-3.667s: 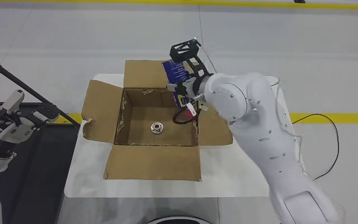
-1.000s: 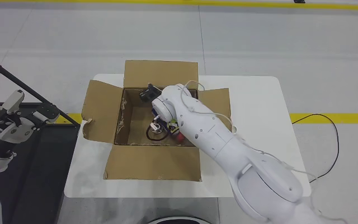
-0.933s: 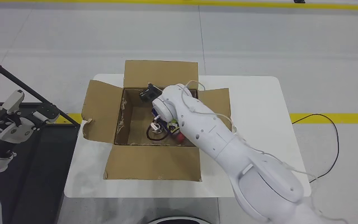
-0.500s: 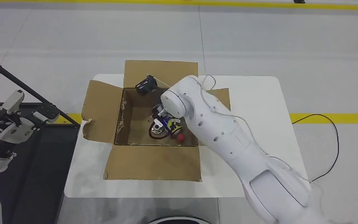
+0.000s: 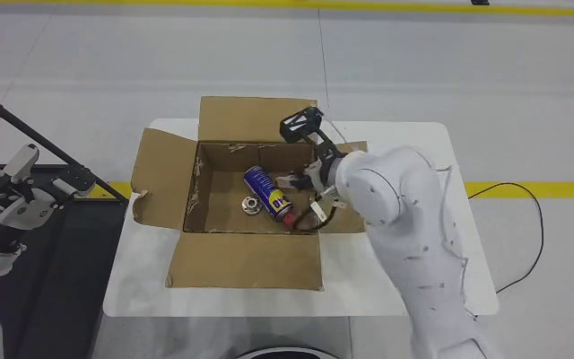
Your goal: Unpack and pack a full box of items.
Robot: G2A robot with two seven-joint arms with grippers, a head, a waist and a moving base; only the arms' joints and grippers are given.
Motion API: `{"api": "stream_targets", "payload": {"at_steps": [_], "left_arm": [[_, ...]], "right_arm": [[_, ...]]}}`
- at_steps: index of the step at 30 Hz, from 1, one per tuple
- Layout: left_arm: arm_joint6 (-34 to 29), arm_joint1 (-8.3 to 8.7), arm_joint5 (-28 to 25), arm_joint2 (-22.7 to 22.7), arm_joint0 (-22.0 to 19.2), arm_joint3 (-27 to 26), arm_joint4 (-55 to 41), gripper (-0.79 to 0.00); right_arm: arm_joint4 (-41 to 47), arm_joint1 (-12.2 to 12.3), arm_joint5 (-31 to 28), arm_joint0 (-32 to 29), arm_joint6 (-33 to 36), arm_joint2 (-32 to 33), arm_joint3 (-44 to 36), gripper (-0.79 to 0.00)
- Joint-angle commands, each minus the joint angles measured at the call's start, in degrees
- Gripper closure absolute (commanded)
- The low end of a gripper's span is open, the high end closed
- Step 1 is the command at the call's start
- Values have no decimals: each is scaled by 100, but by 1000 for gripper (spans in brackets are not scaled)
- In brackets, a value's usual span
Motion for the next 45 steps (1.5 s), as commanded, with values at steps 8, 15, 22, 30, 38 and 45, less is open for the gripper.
{"api": "stream_targets", "payload": {"at_steps": [8, 15, 22, 30, 38, 45], "left_arm": [[0, 0, 0, 0, 0, 0, 0, -785], [0, 0, 0, 0, 0, 0, 0, -785], [0, 0, 0, 0, 0, 0, 0, -785], [0, 0, 0, 0, 0, 0, 0, -785], [0, 0, 0, 0, 0, 0, 0, -785], [0, 0, 0, 0, 0, 0, 0, -785]], "right_arm": [[-2720, 259, 481, -821, 134, 862, -335, -760], [-3067, 206, 450, -1126, 134, 1328, 305, -745], [-2517, 125, 402, -921, 134, 1643, 1385, -653], [-2092, 95, 544, -624, 134, 1888, 2161, -570], [-1946, 105, 597, -419, 134, 1825, 2700, -459], [-1944, 117, 659, -190, 134, 1699, 3132, -428]]}}
